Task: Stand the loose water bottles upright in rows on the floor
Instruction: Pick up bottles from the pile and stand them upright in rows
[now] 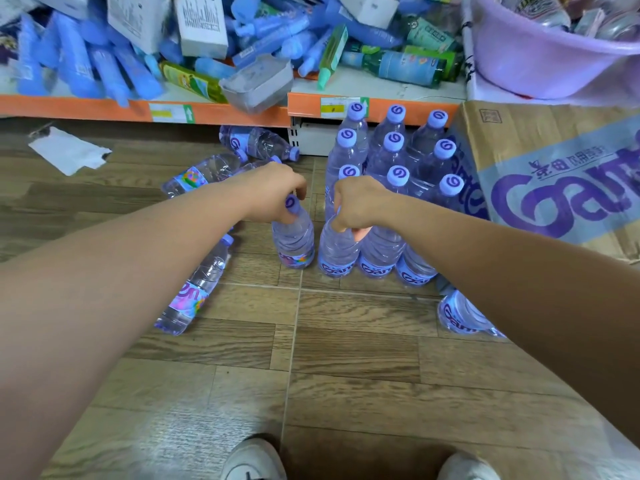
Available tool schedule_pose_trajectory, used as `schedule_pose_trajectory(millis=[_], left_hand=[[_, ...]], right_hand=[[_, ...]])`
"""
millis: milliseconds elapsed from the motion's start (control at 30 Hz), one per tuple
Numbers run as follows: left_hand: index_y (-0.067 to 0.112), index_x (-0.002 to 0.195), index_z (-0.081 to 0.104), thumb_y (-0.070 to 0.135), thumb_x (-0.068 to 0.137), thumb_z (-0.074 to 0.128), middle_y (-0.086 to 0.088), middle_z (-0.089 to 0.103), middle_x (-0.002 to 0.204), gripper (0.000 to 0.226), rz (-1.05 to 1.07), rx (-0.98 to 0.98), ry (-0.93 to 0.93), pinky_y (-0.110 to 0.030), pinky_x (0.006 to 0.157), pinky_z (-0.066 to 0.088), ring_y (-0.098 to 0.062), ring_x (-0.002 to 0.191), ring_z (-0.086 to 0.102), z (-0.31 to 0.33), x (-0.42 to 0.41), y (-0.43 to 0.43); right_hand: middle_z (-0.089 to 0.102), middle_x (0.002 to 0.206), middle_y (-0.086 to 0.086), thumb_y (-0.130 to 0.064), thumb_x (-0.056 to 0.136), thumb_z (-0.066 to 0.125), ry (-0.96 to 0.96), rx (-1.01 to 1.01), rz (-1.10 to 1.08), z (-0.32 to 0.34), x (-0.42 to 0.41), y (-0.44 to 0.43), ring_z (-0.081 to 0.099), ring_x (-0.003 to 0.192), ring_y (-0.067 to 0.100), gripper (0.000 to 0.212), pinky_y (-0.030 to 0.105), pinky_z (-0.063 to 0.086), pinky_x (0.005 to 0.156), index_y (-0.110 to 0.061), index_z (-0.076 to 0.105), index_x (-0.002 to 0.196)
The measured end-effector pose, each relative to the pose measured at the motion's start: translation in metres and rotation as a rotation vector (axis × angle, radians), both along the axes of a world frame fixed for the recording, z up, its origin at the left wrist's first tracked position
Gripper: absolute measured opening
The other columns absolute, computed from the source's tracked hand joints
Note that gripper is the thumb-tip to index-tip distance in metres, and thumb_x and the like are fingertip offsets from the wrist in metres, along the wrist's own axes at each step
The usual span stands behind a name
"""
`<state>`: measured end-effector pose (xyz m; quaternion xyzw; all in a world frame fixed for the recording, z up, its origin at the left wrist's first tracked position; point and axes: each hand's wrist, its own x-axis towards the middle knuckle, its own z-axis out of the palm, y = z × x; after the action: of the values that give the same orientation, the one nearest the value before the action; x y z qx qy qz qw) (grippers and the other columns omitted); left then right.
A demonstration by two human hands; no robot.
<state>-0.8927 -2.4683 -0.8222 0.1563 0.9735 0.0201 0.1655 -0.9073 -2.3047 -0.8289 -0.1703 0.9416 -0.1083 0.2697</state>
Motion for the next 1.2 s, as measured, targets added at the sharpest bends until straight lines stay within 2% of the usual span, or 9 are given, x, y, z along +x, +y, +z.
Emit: schedule_pose_trajectory(millis=[100, 167, 300, 367, 433, 533, 733, 1000, 1200], left_hand=[[0.011, 0.102, 0.066, 0.024, 0.076, 0.065, -0.011, 0.061, 0.094, 0.029, -0.002, -0.015, 0.004, -0.044, 0.081, 0.053, -0.031, 0.094, 0.059, -0.001, -0.003, -0.002], [0.012, 0.1, 0.065, 0.024, 0.075, 0.065, -0.009, 0.059, 0.089, 0.028, 0.013, -0.012, 0.009, -0.043, 0.079, 0.053, -0.031, 0.091, 0.059, 0.0, -0.007, -0.004], [0.014, 0.101, 0.063, 0.026, 0.076, 0.064, -0.013, 0.06, 0.091, 0.028, 0.05, 0.001, 0.017, -0.038, 0.076, 0.053, -0.033, 0.09, 0.059, 0.004, -0.022, -0.01], [0.01, 0.095, 0.064, 0.023, 0.075, 0.063, -0.015, 0.062, 0.087, 0.024, 0.036, 0.012, 0.047, -0.04, 0.074, 0.053, -0.033, 0.084, 0.059, 0.006, -0.035, -0.014], [0.007, 0.084, 0.063, 0.02, 0.075, 0.06, -0.017, 0.061, 0.082, 0.016, 0.029, 0.022, 0.066, -0.039, 0.072, 0.052, -0.033, 0.082, 0.057, 0.007, -0.048, -0.017], [0.013, 0.068, 0.057, 0.019, 0.076, 0.056, -0.018, 0.057, 0.077, 0.01, 0.012, 0.019, 0.088, -0.037, 0.069, 0.047, -0.034, 0.077, 0.052, 0.01, -0.068, -0.013], [0.0, 0.11, 0.059, 0.014, 0.086, 0.056, -0.023, 0.052, 0.111, 0.027, 0.017, 0.004, 0.162, -0.045, 0.09, 0.046, -0.037, 0.107, 0.052, -0.006, -0.127, -0.015], [0.004, 0.105, 0.059, 0.01, 0.086, 0.057, -0.025, 0.049, 0.112, 0.02, 0.025, -0.09, 0.165, -0.047, 0.084, 0.047, -0.043, 0.101, 0.055, -0.016, -0.182, 0.006], [0.002, 0.111, 0.053, 0.031, 0.093, 0.053, -0.025, 0.049, 0.115, 0.035, 0.06, -0.047, 0.174, -0.042, 0.077, 0.041, -0.043, 0.103, 0.054, -0.015, -0.192, 0.018]], right_hand=[[0.067, 0.073, 0.009, -0.014, 0.08, 0.064, -0.033, 0.008, 0.032, 0.006, 0.0, -0.003, 0.066, 0.047, 0.015, 0.018, 0.03, 0.059, 0.08, -0.007, 0.058, 0.096], [0.071, 0.083, 0.013, -0.029, 0.08, 0.071, -0.052, 0.038, 0.073, 0.012, -0.002, -0.007, 0.073, 0.071, 0.027, 0.037, 0.035, 0.06, 0.075, -0.003, 0.06, 0.104], [0.064, 0.071, 0.008, -0.055, 0.087, 0.052, -0.019, 0.141, 0.114, 0.026, -0.017, -0.012, 0.068, 0.074, 0.029, 0.049, 0.034, 0.056, 0.072, -0.007, 0.057, 0.081], [0.057, 0.07, 0.004, -0.046, 0.089, 0.05, 0.177, 0.075, 0.053, 0.03, -0.032, -0.014, 0.061, 0.079, 0.028, 0.041, 0.029, 0.045, 0.066, -0.009, 0.052, 0.073], [0.059, 0.085, 0.011, -0.029, 0.09, 0.047, 0.394, -0.072, -0.052, 0.032, -0.049, -0.016, 0.059, 0.091, 0.031, 0.024, 0.026, 0.035, 0.062, -0.008, 0.058, 0.085], [0.063, 0.106, 0.016, -0.017, 0.089, 0.044, 0.547, -0.149, -0.122, 0.028, -0.069, -0.016, 0.058, 0.1, 0.033, 0.022, 0.028, 0.033, 0.065, -0.007, 0.061, 0.1], [0.044, 0.135, 0.017, -0.017, 0.096, 0.04, 0.49, -0.129, -0.109, 0.004, -0.101, 0.003, 0.045, 0.12, 0.036, 0.041, 0.041, 0.042, 0.087, -0.005, 0.039, 0.135], [0.029, 0.151, 0.013, -0.028, 0.1, 0.039, 0.432, -0.077, -0.046, -0.004, -0.124, 0.017, 0.029, 0.137, 0.03, 0.051, 0.037, 0.029, 0.107, -0.004, 0.029, 0.143], [0.022, 0.155, 0.01, -0.031, 0.099, 0.039, 0.406, -0.086, -0.043, -0.012, -0.131, 0.017, 0.026, 0.14, 0.029, 0.051, 0.038, 0.031, 0.108, -0.007, 0.03, 0.144]])
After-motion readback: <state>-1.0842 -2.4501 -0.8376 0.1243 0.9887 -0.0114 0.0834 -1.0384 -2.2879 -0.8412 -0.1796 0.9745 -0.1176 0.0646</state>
